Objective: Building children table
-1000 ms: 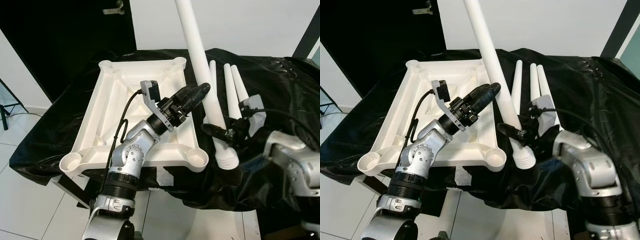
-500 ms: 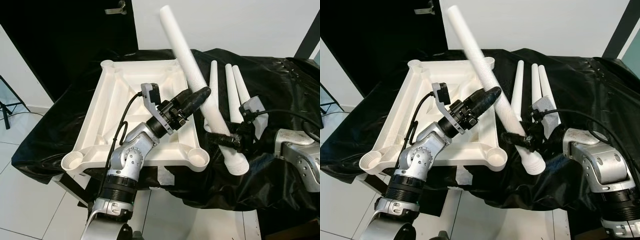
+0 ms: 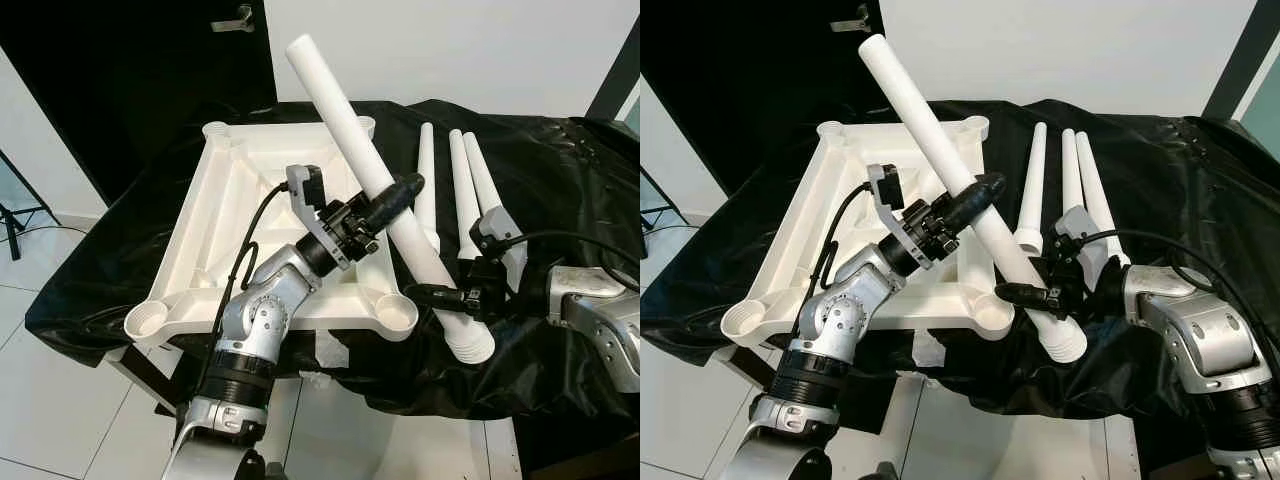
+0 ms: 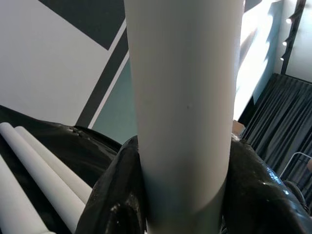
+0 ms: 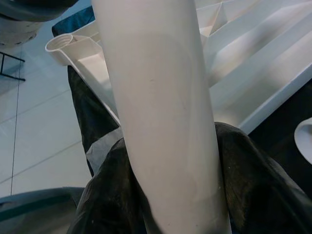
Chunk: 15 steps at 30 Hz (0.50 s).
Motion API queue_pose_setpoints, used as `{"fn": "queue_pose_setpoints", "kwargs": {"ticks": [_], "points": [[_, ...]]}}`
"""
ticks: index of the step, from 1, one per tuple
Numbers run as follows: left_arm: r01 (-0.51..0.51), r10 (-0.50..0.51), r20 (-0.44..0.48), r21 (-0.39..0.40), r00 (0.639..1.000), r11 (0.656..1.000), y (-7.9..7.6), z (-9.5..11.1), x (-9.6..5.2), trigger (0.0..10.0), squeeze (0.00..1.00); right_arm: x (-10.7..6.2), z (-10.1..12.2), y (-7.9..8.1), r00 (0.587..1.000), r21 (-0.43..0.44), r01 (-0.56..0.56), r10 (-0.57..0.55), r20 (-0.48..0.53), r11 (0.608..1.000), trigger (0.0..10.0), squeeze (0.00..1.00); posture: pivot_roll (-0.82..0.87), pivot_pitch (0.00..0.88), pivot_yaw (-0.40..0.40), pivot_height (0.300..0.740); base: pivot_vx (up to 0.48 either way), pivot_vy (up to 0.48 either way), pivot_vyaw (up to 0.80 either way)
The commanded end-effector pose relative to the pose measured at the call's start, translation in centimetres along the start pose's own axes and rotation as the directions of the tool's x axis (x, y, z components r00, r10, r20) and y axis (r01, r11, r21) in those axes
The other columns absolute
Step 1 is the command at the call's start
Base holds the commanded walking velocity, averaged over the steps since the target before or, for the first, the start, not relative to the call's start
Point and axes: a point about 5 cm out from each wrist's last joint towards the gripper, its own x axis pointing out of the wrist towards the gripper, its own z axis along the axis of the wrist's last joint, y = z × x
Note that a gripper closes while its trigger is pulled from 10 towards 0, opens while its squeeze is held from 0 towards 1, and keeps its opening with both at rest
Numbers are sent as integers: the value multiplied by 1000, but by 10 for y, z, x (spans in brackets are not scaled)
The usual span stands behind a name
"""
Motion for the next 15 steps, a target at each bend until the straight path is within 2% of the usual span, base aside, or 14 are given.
{"fn": "queue_pose_setpoints", "kwargs": {"ticks": [1, 7, 9, 10, 11, 12, 13, 14, 15], "points": [[134, -134, 4, 9, 991, 991, -9, 2, 0, 0, 0, 1, 2, 0, 999, -12, 29, -29, 14, 1000, 10000, 0, 133, 0, 29, 740, 0, 0, 0], [145, -145, 7, 18, 989, 989, -10, 2, -1, 0, 0, 1, 5, -3, 995, -12, 92, -92, 35, 996, 10000, 0, 129, 0, 30, 740, 0, 0, 0], [141, -141, 8, 23, 990, 990, -9, 2, 0, 0, 0, 1, 10, -9, 980, -29, 192, -190, 54, 981, 10000, 0, 128, 0, 28, 740, 0, 0, 0], [141, -141, 8, 23, 990, 990, -9, 2, 0, 0, 0, 1, 10, -9, 980, -29, 192, -190, 54, 981, 10000, 0, 128, 0, 28, 740, 0, 0, 0], [134, -135, 10, 25, 991, 991, -9, 2, 0, 0, 0, 1, 12, -12, 967, -38, 250, -247, 64, 968, 10000, 208, 128, 0, 28, 740, 0, 0, 0], [129, -130, 12, 27, 991, 991, -8, 2, 0, 0, 0, 1, 14, -13, 953, -56, 297, -294, 69, 953, 10000, 890, 127, 0, 28, 740, 0, 0, 0], [129, -130, 12, 27, 991, 991, -8, 2, 0, 0, 0, 1, 14, -13, 953, -56, 297, -294, 69, 953, 10000, 890, 127, 0, 28, 740, 0, 0, 0], [123, -123, 12, 28, 992, 992, -7, 2, 0, 0, 0, 2, 16, -12, 940, -93, 341, -336, 67, 935, 10000, 1000, 123, 0, 30, 740, 0, 0, 0], [117, -117, 10, 29, 993, 993, -7, 1, 0, 0, 0, 5, 18, -9, 930, -121, 366, -360, 70, 923, 10000, 1000, 121, 0, 30, 740, 0, 0, 0]]}}
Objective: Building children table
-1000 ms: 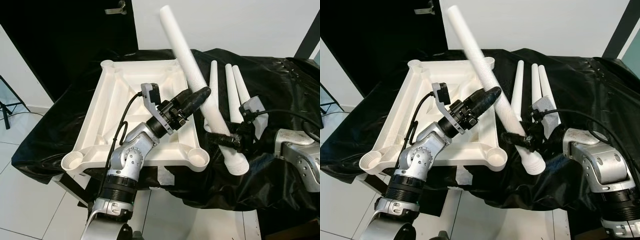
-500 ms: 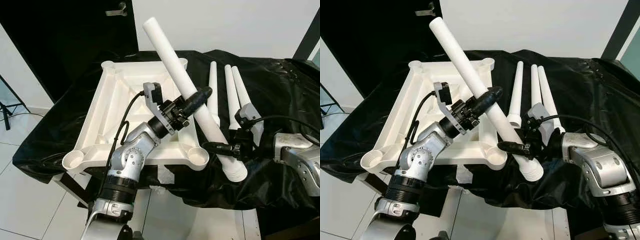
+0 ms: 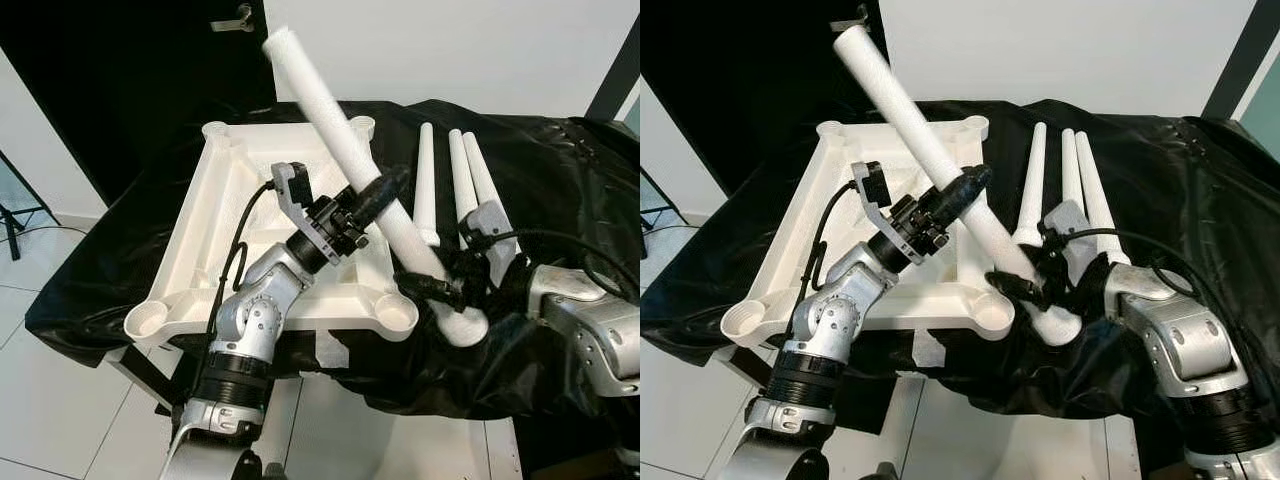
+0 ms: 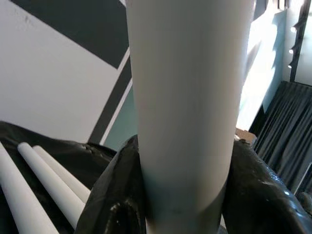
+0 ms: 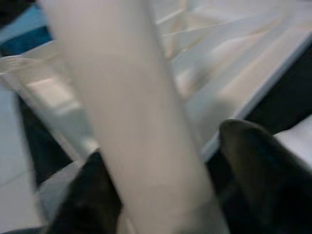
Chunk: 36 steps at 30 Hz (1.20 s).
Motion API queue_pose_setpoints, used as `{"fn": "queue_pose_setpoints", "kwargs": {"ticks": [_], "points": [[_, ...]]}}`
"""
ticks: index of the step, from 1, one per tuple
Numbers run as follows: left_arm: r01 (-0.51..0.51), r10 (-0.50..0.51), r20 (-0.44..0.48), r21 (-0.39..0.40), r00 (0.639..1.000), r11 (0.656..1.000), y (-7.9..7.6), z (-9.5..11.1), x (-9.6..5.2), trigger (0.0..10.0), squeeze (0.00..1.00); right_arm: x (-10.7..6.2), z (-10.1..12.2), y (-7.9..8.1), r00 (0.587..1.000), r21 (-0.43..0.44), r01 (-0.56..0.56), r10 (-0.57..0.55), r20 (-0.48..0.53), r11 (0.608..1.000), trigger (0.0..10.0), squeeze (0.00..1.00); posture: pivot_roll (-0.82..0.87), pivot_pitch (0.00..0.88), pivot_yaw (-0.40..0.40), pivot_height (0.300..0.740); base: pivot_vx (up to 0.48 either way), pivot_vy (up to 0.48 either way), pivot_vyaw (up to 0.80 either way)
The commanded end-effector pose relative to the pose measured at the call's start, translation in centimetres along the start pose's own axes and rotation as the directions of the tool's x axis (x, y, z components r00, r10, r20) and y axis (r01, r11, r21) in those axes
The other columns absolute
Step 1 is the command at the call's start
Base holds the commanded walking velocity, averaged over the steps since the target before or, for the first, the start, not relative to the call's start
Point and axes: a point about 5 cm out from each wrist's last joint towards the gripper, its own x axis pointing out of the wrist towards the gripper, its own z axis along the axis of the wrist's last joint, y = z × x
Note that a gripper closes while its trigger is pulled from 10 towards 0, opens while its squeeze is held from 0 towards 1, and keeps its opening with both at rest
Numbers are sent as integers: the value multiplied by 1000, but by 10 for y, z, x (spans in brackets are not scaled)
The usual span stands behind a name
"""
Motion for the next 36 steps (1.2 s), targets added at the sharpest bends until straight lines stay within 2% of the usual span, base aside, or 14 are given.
{"fn": "queue_pose_setpoints", "kwargs": {"ticks": [1, 2, 10, 15, 26, 27, 31, 32, 36], "points": [[129, -130, -28, -21, 991, 991, -9, -7, 3, 0, 0, -2, 5, -7, 993, -49, 116, -116, 2, 992, 10000, 1000, 121, 0, 30, 740, 0, 0, 0], [125, -125, -30, -20, 992, 992, -9, -7, 3, 0, 0, -1, 8, -2, 992, -88, 129, -130, 3, 988, 10000, 0, 118, 0, 30, 740, 0, 0, 0], [94, -94, -31, -5, 995, 996, -6, -9, 4, 0, 0, -8, 21, 18, 991, -193, 128, -132, -6, 973, 10000, 0, 107, 0, 36, 740, 0, 0, 0], [90, -90, -33, 0, 995, 996, -4, -9, 4, 0, 0, -12, 24, 26, 990, -181, 133, -140, -28, 974, 10000, 0, 98, 0, 41, 740, 0, 0, 0], [101, -100, -41, 4, 994, 995, -4, -11, 7, 0, 0, -16, 16, 28, 974, -119, 179, -193, -116, 977, 10000, 0, 92, 0, 43, 740, 0, 0, 0], [98, -98, -41, 6, 994, 995, -4, -10, 7, 0, 0, -16, 11, 30, 970, -95, 178, -191, -148, 979, 4471, 0, 91, 0, 43, 740, 0, 0, 0], [98, -97, -40, 7, 994, 995, -4, -10, 7, 0, 0, -16, 9, 30, 969, -86, 178, -190, -161, 980, 4471, 0, 91, 0, 43, 740, 0, 0, 0], [97, -97, -40, 9, 995, 995, -3, -10, 7, 0, 0, -16, 6, 31, 966, -81, 173, -185, -178, 982, 0, 0, 95, 0, 40, 740, 0, 0, 0], [94, -94, -37, 13, 995, 995, -3, -10, 7, 0, 0, -16, 5, 33, 965, -70, 162, -172, -197, 984, 0, 0, 100, 0, 36, 740, 0, 0, 0]]}}
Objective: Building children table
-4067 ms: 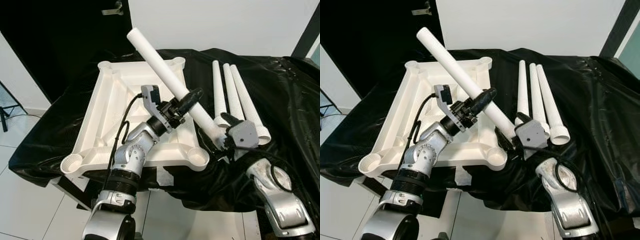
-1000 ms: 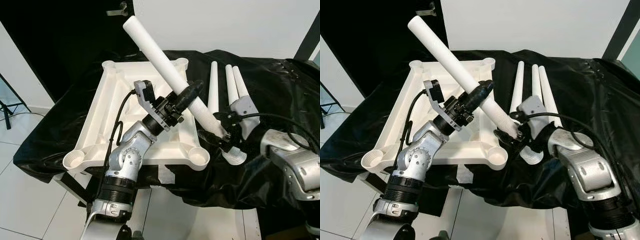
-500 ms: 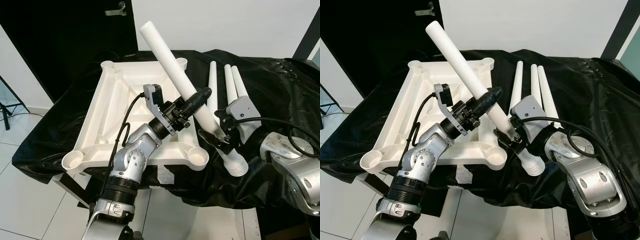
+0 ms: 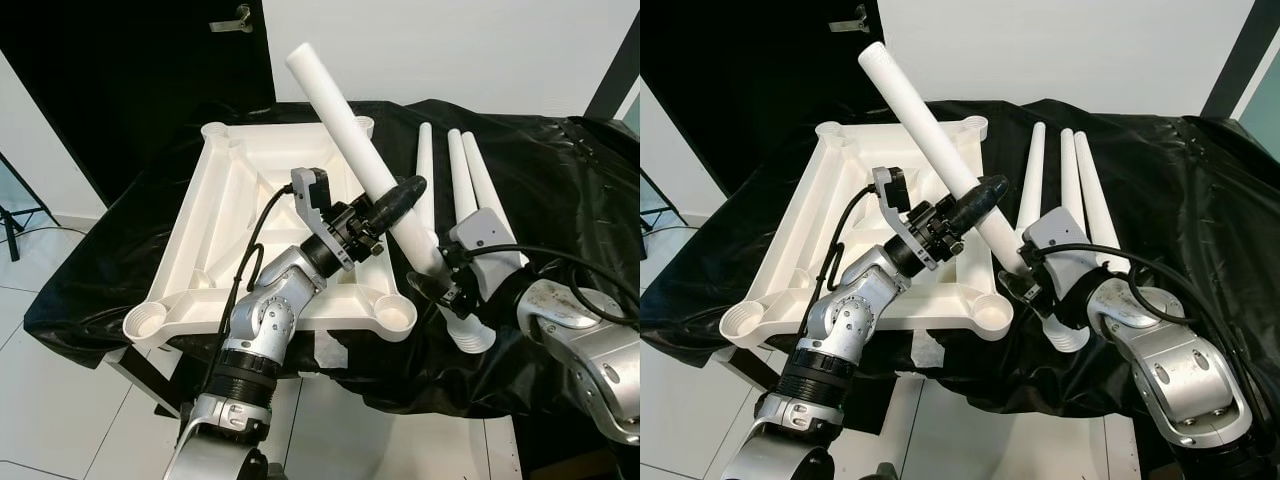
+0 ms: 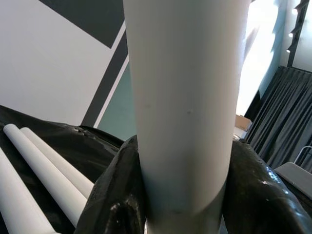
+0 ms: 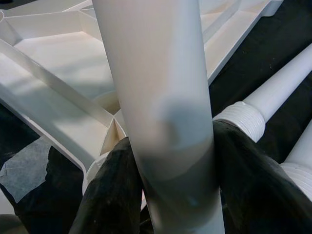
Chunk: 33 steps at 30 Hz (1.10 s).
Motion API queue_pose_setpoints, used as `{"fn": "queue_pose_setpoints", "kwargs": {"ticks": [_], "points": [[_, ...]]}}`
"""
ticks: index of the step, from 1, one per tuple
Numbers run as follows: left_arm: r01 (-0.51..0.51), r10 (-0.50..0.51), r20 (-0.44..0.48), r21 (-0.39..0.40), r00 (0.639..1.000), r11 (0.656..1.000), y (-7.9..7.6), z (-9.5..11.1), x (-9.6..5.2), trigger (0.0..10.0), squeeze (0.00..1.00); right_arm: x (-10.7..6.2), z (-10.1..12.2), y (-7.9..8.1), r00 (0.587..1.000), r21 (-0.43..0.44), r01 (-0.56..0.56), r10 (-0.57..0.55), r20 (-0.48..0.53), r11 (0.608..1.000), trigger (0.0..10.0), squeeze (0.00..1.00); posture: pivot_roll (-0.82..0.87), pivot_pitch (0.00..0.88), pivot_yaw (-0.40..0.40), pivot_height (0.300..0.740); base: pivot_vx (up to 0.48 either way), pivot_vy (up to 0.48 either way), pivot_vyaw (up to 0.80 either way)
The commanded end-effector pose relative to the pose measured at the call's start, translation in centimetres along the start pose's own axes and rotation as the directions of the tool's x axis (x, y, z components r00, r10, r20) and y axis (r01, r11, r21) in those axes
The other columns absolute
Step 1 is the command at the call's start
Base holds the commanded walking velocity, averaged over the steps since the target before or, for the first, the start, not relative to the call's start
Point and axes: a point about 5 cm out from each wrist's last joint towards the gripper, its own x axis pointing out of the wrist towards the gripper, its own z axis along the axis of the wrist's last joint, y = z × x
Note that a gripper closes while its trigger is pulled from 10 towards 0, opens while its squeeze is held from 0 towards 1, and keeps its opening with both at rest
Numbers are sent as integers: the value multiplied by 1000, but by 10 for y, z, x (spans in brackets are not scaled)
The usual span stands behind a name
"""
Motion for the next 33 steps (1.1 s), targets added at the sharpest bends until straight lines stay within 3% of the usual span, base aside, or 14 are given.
{"fn": "queue_pose_setpoints", "kwargs": {"ticks": [1, 7, 8, 9, 10, 12, 13, 14, 15, 19, 20, 21, 22, 33], "points": [[97, -97, 6, 23, 995, 995, -4, 4, 1, 0, 0, 1, -7, 0, 999, 22, 2, -1, -48, 1000, 0, 0, 100, 0, 36, 740, 0, 0, 0], [69, -70, 9, 36, 998, 997, -2, 4, 1, 0, 0, 1, -5, 1, 998, 28, -2, 4, -57, 1000, 0, 0, 101, 0, 34, 740, 0, 0, 0], [51, -51, 10, 39, 999, 998, 0, 4, 1, 4196, 0, 2, -4, 0, 998, 28, 3, -1, -56, 1000, 0, 0, 102, 0, 33, 740, 0, 0, 0], [51, -51, 10, 39, 999, 998, 0, 4, 1, 4196, 0, 2, -4, 0, 998, 28, 3, -1, -56, 1000, 0, 0, 102, 0, 33, 740, 0, 0, 0], [44, -45, 26, 32, 999, 999, 0, 6, 2, 10000, 0, 4, -3, -2, 999, 27, 11, -9, -52, 1000, 0, 0, 104, 0, 32, 740, 0, 0, 0], [43, -44, 47, 23, 998, 999, 1, 8, 2, 10000, 0, 5, -2, -4, 999, 26, 19, -18, -48, 999, 0, 0, 104, 0, 32, 740, 0, 0, 0], [64, -66, 54, 30, 996, 998, -3, 10, 1, 10000, 1000, 7, 1, -6, 999, 28, 28, -27, -36, 999, 0, 0, 115, 0, 29, 740, 0, 0, 0], [80, -82, 51, 40, 995, 996, -5, 11, 1, 10000, 1000, 8, 3, -8, 999, 32, 37, -36, -26, 999, 0, 0, 117, 0, 28, 740, 0, 0, 0], [112, -114, 37, 41, 993, 993, -10, 12, -2, 10000, 0, 9, 6, -11, 999, 35, 51, -51, -11, 998, 0, 0, 121, 0, 27, 740, 0, 0, 0], [168, -168, -1, 31, 986, 985, -16, 11, -7, 10000, 0, 10, 10, -14, 997, 42, 74, -75, 11, 996, 0, 0, 124, 0, 29, 740, 0, 0, 0], [214, -214, -34, 12, 976, 977, -21, 9, -15, 10000, 0, 9, 13, -15, 995, 46, 91, -92, 27, 995, 3804, 0, 124, 0, 32, 740, 0, 0, 0], [214, -214, -34, 12, 976, 977, -21, 9, -15, 10000, 0, 9, 13, -15, 995, 46, 91, -92, 27, 995, 3804, 0, 124, 0, 32, 740, 0, 0, 0], [251, -251, -66, -8, 966, 968, -24, 8, -24, 10000, 0, 9, 14, -17, 993, 50, 111, -113, 40, 993, 10000, 0, 124, 0, 32, 740, 0, 0, 0], [364, -344, -351, -12, 871, 931, -24, -11, -59, 10000, 0, 10, 25, -30, 977, 28, 183, -185, 102, 983, 10000, 0, 131, 0, 26, 740, 0, 0, 0]]}}
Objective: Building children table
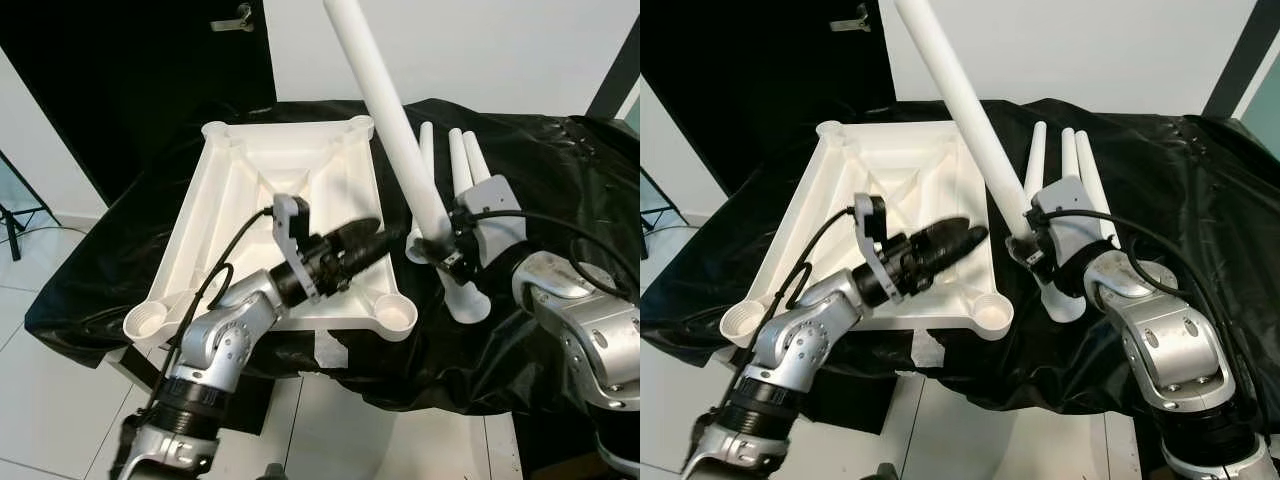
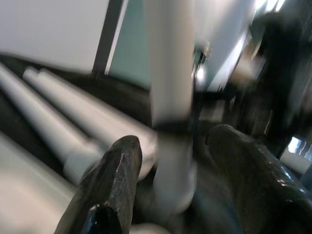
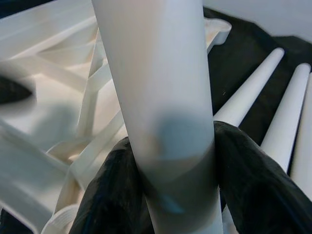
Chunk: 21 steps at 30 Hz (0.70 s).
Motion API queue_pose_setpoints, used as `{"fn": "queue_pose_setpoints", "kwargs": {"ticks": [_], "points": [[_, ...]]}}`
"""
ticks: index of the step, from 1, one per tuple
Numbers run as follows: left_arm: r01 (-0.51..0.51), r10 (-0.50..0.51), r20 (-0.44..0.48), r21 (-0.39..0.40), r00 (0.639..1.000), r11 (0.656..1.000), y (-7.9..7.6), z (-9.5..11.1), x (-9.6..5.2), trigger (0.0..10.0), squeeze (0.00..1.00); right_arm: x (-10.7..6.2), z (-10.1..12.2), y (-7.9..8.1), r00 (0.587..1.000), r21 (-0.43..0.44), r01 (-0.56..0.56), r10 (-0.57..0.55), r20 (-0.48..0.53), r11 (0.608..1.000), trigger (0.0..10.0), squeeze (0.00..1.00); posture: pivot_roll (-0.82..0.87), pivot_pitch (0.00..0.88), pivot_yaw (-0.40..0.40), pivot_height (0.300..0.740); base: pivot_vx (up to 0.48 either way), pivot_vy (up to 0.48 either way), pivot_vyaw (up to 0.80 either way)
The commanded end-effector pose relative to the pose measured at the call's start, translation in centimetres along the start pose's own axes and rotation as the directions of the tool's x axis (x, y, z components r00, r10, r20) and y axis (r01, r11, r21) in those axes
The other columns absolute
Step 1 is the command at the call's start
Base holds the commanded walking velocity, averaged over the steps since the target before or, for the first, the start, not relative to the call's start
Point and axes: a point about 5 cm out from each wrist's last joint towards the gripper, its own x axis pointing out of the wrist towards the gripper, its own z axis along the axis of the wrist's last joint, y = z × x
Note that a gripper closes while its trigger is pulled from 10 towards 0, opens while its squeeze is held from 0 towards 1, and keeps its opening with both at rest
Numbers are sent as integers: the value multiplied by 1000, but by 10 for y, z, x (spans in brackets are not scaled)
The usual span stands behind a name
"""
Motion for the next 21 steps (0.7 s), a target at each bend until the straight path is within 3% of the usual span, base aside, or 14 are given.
{"fn": "queue_pose_setpoints", "kwargs": {"ticks": [1, 5, 7, 8, 10, 13, 21], "points": [[393, -388, -164, 2, 907, 919, -21, -23, -13, 10000, 0, -1, 11, -8, 997, -13, 45, -44, 60, 999, 10000, 0, 135, 0, 25, 740, 0, 0, 0], [396, -386, -214, 1, 897, 918, -22, -30, -16, 10000, 0, 0, 12, -9, 996, -13, 51, -50, 71, 999, 10000, 0, 135, 0, 24, 740, 0, 0, 0], [406, -390, -326, -20, 861, 913, -23, -46, -22, 10000, 0, 1, 18, -12, 993, -18, 65, -63, 99, 998, 10000, 0, 136, 0, 21, 740, 0, 0, 0], [406, -390, -326, -20, 861, 913, -23, -46, -22, 10000, 0, 1, 18, -12, 993, -18, 65, -63, 99, 998, 10000, 0, 136, 0, 21, 740, 0, 0, 0], [408, -375, -444, -25, 814, 913, -21, -63, -29, 10000, 0, 2, 25, -16, 988, -24, 76, -72, 139, 997, 10000, 0, 135, 0, 20, 740, 0, 0, 0], [404, -365, -470, -20, 804, 915, -20, -67, -31, 10000, 0, 2, 27, -16, 986, -24, 79, -74, 150, 997, 10000, 0, 135, 0, 20, 740, 0, 0, 0], [334, -229, -563, 90, 794, 938, -8, -82, -23, 10000, 0, 3, 33, -4, 979, -20, 14, -10, 205, 1000, 10000, 0, 136, 0, 19, 740, 0, 0, 0]]}}
